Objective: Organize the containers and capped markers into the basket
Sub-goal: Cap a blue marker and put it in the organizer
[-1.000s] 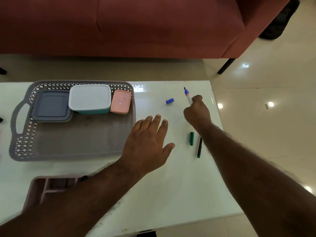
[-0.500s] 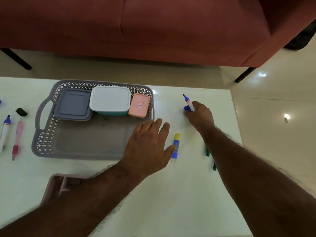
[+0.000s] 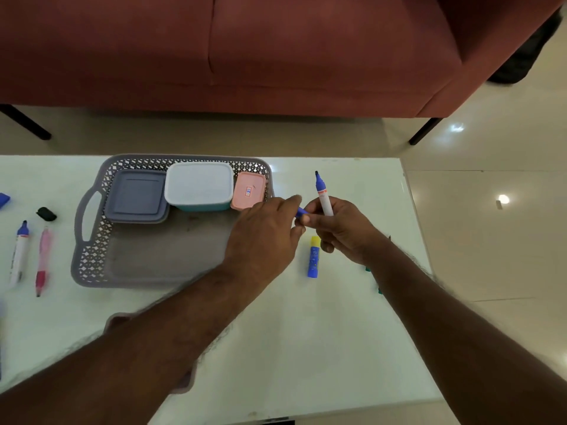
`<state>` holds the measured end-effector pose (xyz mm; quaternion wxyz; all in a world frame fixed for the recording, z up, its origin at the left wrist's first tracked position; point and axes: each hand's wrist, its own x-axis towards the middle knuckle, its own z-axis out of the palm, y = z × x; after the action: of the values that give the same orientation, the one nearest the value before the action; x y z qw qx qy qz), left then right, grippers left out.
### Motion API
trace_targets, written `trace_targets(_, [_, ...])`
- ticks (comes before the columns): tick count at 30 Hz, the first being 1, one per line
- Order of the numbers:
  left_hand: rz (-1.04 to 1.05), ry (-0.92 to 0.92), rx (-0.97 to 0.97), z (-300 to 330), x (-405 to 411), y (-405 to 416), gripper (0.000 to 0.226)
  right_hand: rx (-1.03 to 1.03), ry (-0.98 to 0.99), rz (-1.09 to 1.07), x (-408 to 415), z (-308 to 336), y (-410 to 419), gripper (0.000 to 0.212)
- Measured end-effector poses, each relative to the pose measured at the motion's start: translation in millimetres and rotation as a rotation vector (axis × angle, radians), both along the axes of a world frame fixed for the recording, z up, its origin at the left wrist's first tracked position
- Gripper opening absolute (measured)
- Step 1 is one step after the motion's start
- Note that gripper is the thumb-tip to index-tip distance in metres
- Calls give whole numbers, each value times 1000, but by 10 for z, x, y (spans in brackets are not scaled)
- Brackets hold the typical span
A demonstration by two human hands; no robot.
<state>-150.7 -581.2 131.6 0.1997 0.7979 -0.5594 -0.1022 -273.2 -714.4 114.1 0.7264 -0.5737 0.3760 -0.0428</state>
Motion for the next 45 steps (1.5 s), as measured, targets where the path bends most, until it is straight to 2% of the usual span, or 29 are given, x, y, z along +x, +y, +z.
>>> trace_targets(2, [-8,26,-58,20,2,29,38,37,-28,51,-11,92,61,7])
trace_targets(5, [-30,92,-63,66,8,107,22,46,-31,65,-44,181,135,14])
trace_targets(7, [2,167,-53,108,14,160,15,30,-32,77,-58,237,194,5])
trace_targets(10, [187,340,-49,152,90,274,16,-80,17,59,-60,315,276,47])
trace_targets(11, [234,374,-44,156,131,317,18,-126,34,46,-61,342,289,52])
trace_targets(15, [284,394,-28,137,315,541,19,-293,62,68,-59,442,373,37])
trace_targets(23, [247,360,-40,169,433,815,18,-521,200,323,93,504,602,24])
trace_targets(35, [167,250,-65,276,399,991,21,-547,194,400,226,604,803,9])
trace_targets(45, [135,220,-20,353,409,1028,23,-681,237,428,269,615,886,16])
